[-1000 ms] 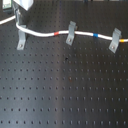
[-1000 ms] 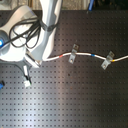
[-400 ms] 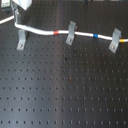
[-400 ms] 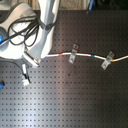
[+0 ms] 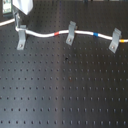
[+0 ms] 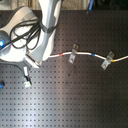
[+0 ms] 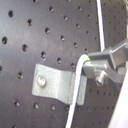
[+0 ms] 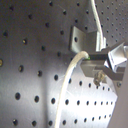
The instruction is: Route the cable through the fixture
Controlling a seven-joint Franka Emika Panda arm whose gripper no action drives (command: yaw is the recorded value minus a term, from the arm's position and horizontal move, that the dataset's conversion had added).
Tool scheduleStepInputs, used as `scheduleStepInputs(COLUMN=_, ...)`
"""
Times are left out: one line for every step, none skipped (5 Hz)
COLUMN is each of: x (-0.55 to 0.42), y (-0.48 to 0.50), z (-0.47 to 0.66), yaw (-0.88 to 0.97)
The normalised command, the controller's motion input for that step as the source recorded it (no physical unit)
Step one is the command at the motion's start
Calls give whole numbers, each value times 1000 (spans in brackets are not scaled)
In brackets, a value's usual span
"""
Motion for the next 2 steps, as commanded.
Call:
scheduleStepInputs(x=-97, y=166, z=188, yaw=-31)
scheduleStepInputs(x=-17, y=71, z=0, yaw=0)
